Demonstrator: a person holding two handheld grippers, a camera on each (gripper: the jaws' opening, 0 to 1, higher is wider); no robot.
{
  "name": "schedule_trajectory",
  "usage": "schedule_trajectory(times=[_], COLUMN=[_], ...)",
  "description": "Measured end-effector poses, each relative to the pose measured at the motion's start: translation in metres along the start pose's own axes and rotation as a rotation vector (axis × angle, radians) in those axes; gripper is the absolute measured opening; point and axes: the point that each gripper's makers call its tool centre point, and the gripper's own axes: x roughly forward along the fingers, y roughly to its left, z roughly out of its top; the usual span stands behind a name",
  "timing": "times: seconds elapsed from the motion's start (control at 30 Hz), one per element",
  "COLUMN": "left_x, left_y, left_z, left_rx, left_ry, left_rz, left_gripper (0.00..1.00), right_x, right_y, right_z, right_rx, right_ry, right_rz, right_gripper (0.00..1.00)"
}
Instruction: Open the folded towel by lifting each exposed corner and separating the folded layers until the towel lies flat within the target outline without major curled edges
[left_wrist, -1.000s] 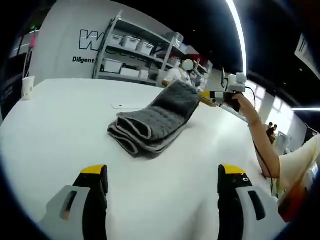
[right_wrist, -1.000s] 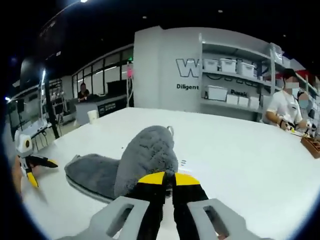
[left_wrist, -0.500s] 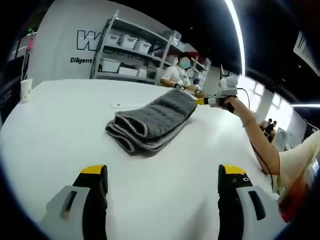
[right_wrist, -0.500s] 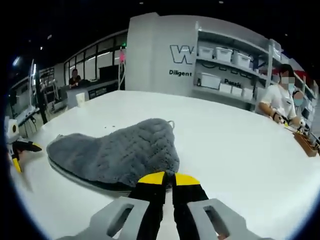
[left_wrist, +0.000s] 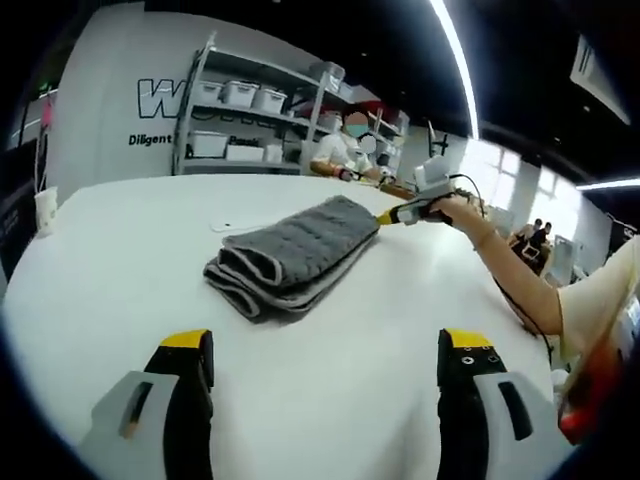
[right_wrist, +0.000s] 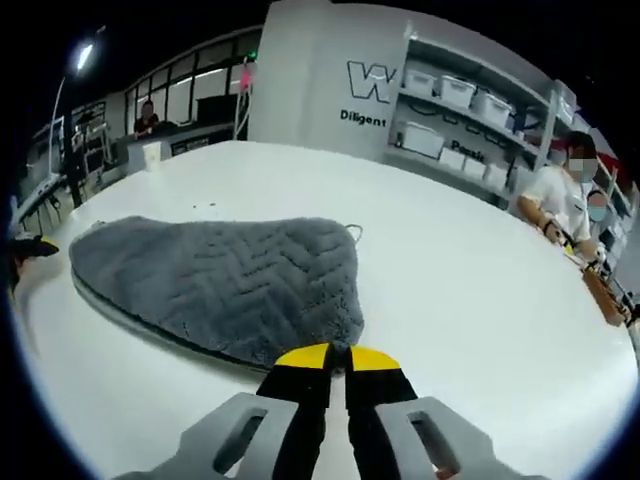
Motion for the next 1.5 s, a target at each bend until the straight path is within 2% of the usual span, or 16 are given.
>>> schedule_trajectory(times=[0.1,0.2,0.3,0.63,0.7,0.83,1.0,1.1,1.17,1.27,1.33,1.5], left_x=[0.000,-0.001,-0.001,0.000,0.000,-0.001,-0.004,-0.007,-0.007,-0.007,-0.006,-0.007], left_y=[-0.001,-0.003,-0.004,0.000,0.000,-0.001,-0.003,-0.005,-0.006,-0.006,-0.007,-0.008], left_z=[0.000,0.001,0.002,0.001,0.002,0.001,0.001,0.001,0.002,0.004,0.003,0.005], left_rx=[0.009,0.023,0.037,0.041,0.041,0.042,0.040,0.043,0.043,0.041,0.041,0.043], left_ry=[0.003,0.003,0.003,0.018,0.017,0.016,0.011,0.006,0.002,-0.002,0.000,-0.005], left_rz=[-0.003,-0.004,-0.006,0.002,0.002,0.003,0.002,0.006,0.006,0.002,0.000,-0.001], left_gripper=[0.91,0.91,0.91,0.91,0.91,0.91,0.91,0.91,0.91,0.91,0.91,0.91], right_x=[0.004,0.003,0.003,0.001,-0.002,-0.010,-0.032,-0.042,-0.050,-0.065,-0.078,-0.103], right_y=[-0.001,-0.001,-0.001,-0.008,-0.011,-0.020,-0.032,-0.029,-0.024,-0.032,-0.035,-0.035], right_z=[-0.007,-0.006,-0.006,-0.002,0.000,0.001,0.013,0.019,0.015,0.013,0.017,0.013], right_rx=[-0.050,-0.063,-0.135,-0.181,-0.174,-0.191,-0.198,-0.209,-0.201,-0.189,-0.157,-0.104], right_ry=[0.024,0.024,0.035,0.046,0.034,0.052,0.060,0.058,0.071,0.088,0.055,0.038], right_rz=[-0.002,-0.008,-0.019,-0.047,-0.071,-0.131,-0.209,-0.209,-0.186,-0.205,-0.201,-0.171], right_gripper=[0.00,0.00,0.00,0.04,0.10,0.25,0.52,0.63,0.71,0.79,0.86,0.99])
